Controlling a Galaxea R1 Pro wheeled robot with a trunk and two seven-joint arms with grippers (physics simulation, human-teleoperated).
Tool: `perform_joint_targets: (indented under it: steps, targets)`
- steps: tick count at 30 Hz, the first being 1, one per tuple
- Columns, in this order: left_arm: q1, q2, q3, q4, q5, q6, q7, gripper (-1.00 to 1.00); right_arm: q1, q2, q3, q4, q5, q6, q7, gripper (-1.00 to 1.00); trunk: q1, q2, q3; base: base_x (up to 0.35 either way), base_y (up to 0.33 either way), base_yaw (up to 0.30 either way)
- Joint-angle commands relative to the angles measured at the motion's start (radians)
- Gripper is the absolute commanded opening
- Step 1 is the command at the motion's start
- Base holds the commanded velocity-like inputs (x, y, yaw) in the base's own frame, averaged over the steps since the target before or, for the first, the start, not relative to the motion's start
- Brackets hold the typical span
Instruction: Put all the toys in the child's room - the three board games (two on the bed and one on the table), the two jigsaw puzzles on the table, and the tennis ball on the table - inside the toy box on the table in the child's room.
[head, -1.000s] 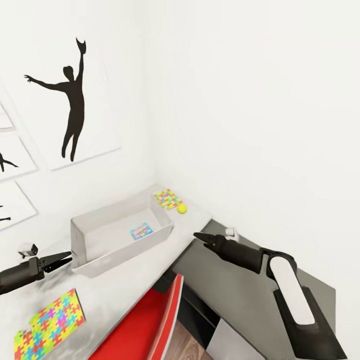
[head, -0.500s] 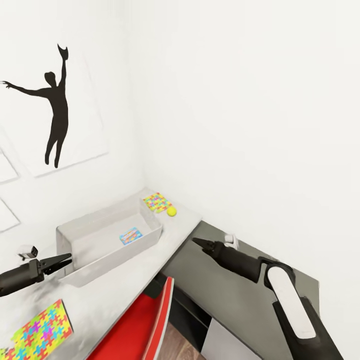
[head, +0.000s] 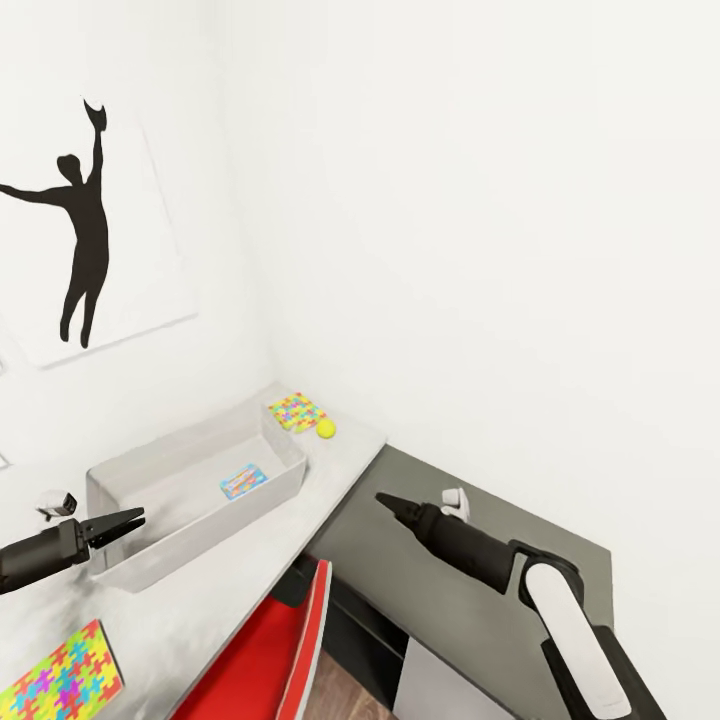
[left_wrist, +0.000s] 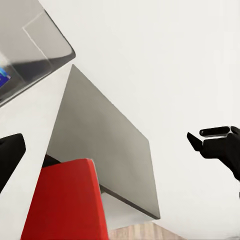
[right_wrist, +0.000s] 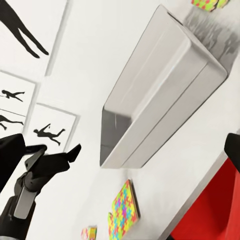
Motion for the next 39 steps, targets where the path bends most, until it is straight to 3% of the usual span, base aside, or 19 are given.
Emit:
perform_joint_targets:
  steps: [1, 12, 20, 39]
  targets:
    - [-0.001, 0.0, 0.0, 0.0, -0.001, 0.01, -0.005, 1.0, -0.001, -0.001, 0.002, 0.0, 0.005, 0.001, 0.006, 1.0, 0.001, -0.002, -0.001, -0.006, 0.0, -0.128]
    - [-0.001, -0.001, 0.001, 0.0, -0.001, 0.009, -0.005, 1.0, 0.001, -0.001, 0.003, 0.001, 0.008, -0.024, 0.008, 1.0, 0.001, -0.002, 0.005, -0.03, 0.0, -0.064]
    - [-0.001, -0.002, -0.001, 0.0, -0.002, 0.006, -0.005, 1.0, 0.002, -0.001, 0.006, 0.0, 0.057, -0.093, 0.024, 1.0, 0.001, -0.002, 0.006, -0.002, 0.0, -0.003]
    - [-0.001, -0.003, -0.001, -0.001, -0.003, 0.004, -0.005, 1.0, 0.003, -0.001, 0.008, 0.0, 0.066, -0.097, 0.058, 1.0, 0.001, -0.002, 0.006, 0.0, 0.0, -0.014]
